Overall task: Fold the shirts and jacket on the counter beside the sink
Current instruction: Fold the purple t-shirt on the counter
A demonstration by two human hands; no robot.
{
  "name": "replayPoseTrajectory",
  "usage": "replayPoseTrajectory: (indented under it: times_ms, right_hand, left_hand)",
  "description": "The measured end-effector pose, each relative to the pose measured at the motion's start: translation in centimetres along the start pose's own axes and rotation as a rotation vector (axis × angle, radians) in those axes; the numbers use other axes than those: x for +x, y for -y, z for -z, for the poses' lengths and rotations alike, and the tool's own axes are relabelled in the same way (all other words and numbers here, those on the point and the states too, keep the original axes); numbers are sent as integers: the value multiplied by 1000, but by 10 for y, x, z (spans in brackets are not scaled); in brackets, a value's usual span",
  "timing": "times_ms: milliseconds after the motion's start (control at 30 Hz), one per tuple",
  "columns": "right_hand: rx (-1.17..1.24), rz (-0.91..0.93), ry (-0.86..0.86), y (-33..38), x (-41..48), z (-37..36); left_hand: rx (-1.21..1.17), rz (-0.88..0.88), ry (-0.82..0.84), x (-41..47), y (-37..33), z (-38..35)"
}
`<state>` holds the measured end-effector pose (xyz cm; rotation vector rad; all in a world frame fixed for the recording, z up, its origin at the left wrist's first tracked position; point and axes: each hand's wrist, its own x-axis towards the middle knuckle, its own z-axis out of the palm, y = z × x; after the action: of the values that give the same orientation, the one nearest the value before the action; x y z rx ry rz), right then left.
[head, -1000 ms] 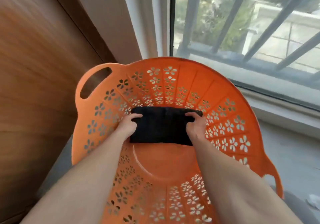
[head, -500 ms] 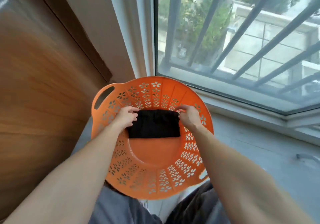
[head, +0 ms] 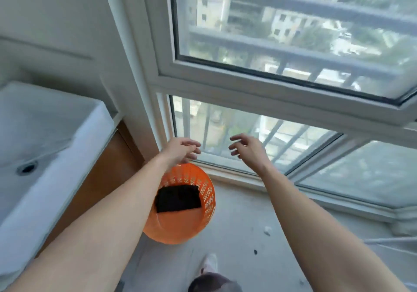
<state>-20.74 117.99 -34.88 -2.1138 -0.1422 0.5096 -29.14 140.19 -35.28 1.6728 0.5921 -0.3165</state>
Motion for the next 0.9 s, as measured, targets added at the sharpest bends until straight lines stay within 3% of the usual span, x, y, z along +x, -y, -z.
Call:
replayPoseTrajectory:
  times_ms: [200, 400, 667, 900]
  right_hand:
    - [-8, 133, -196, 59, -123, 100]
    - [19, 247, -327, 71, -232, 169]
    - [112, 264, -550, 43, -357, 295]
    - [81, 293, -667, -29, -445, 429]
  left_hand:
    - [3, -261, 75, -110, -105, -47]
    - [25, -468, 205, -206, -159, -114]
    - [126, -607, 404, -299, -216, -240]
    - [184, -688, 535, -357, -262, -410]
